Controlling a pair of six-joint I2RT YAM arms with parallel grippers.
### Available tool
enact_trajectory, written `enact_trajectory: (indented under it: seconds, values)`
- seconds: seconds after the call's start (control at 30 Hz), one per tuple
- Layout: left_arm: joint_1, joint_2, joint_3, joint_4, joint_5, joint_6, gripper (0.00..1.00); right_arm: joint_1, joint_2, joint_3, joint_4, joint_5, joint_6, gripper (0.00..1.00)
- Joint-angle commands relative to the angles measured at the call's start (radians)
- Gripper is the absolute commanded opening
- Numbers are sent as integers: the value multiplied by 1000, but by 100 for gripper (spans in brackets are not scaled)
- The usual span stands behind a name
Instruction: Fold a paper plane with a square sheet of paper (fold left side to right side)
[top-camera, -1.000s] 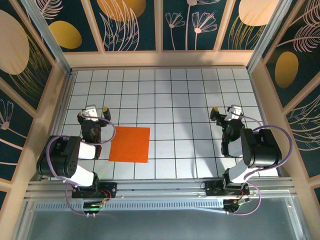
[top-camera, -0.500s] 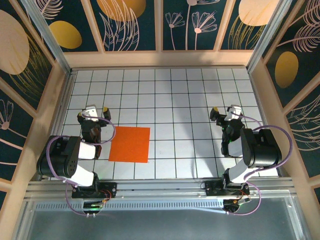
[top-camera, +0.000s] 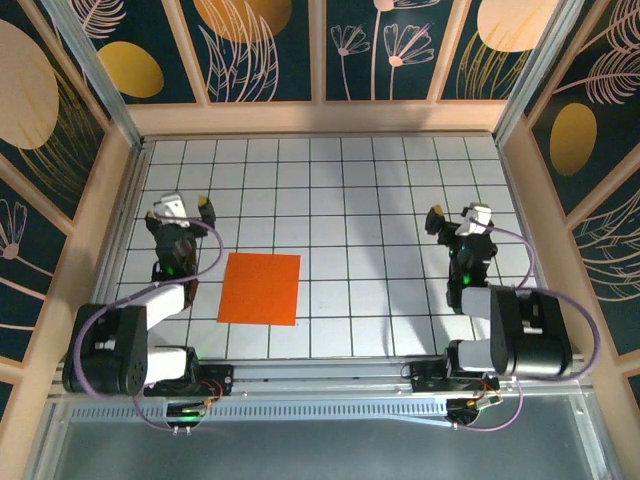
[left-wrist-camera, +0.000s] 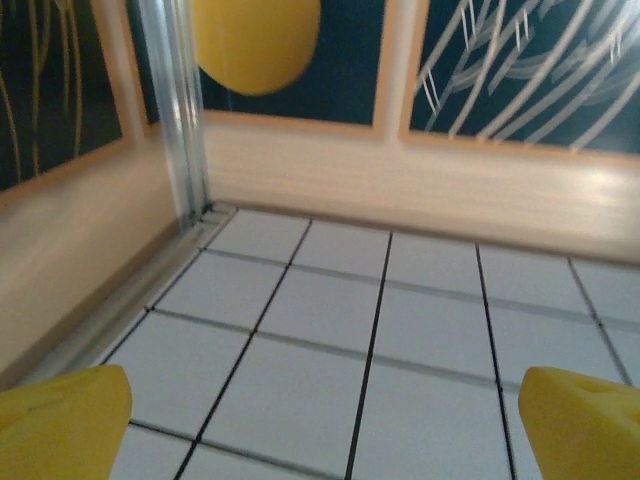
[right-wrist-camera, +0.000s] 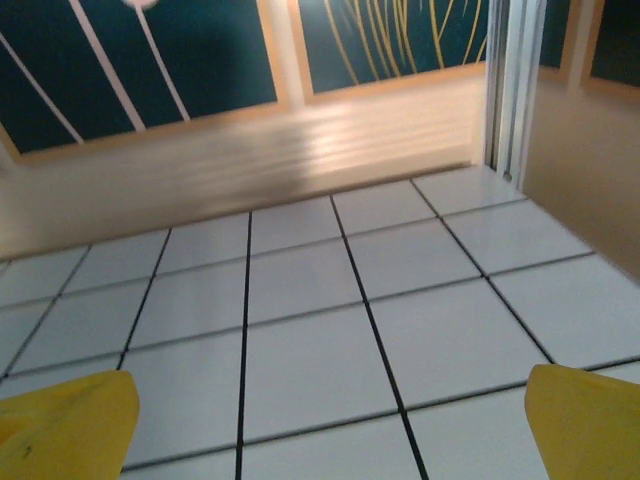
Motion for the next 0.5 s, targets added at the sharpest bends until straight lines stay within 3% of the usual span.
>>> enact_trajectory:
  seconds: [0.0, 0.13, 0.33, 0.47]
  values:
    - [8, -69, 132, -385, -60, -182, 99, -6, -116, 94, -314, 24, 87, 99]
    - [7, -108, 212, -622, 174, -333, 99, -10, -198, 171, -554, -53, 199, 99]
    - [-6, -117, 170, -764, 580, -493, 99, -10, -198, 258, -726, -383, 351, 99]
    - [-124, -103, 153, -869, 615, -511, 97, 12, -131, 333, -811, -535, 408, 99]
